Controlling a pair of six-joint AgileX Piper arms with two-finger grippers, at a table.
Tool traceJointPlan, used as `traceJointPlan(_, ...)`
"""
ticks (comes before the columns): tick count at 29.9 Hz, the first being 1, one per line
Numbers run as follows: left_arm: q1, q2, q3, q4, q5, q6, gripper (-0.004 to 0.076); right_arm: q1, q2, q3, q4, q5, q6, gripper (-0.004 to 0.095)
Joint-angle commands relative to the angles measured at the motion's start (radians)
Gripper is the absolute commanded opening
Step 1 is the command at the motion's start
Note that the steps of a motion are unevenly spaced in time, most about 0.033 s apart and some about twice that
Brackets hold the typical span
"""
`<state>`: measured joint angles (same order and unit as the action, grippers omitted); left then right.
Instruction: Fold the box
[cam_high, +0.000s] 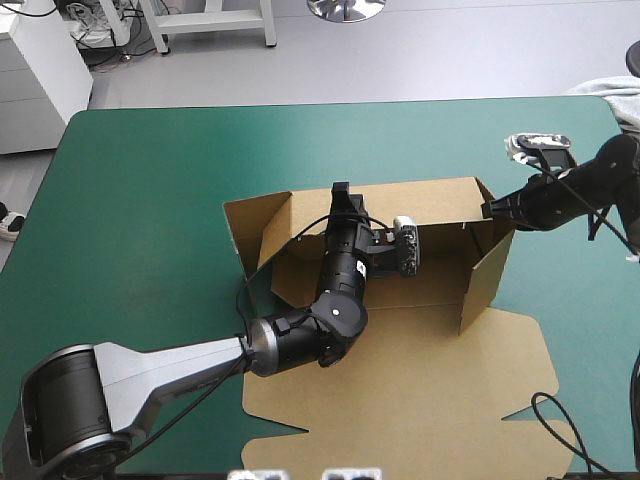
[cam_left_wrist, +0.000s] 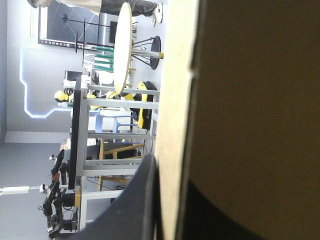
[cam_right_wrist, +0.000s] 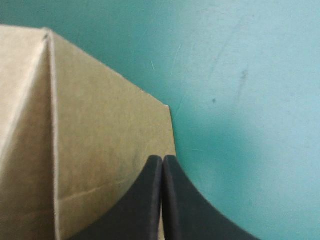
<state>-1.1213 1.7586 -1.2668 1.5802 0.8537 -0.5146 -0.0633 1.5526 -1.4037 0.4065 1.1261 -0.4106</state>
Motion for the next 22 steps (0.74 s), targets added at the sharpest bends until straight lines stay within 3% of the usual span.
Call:
traceJointPlan(1,-0.005,-0.039,-0.027,0.039,0.013,-0.023,-0.001,-0.002,-0.096,0.059,0.071,-0.081,-0.047,-0.0017)
traceJointPlan(15,-0.005,-0.039,-0.027,0.032,0.013,-0.023,-0.001,-0.002,-0.319,0.46,0.314,-0.435,-0.264,-0.0017)
traceJointPlan(22,-0.005,-0.039,-0.027,0.032,0.014,-0.023,-0.001,-0.002,-0.393,0.503,0.322,-0.427,-0.378,-0.0014)
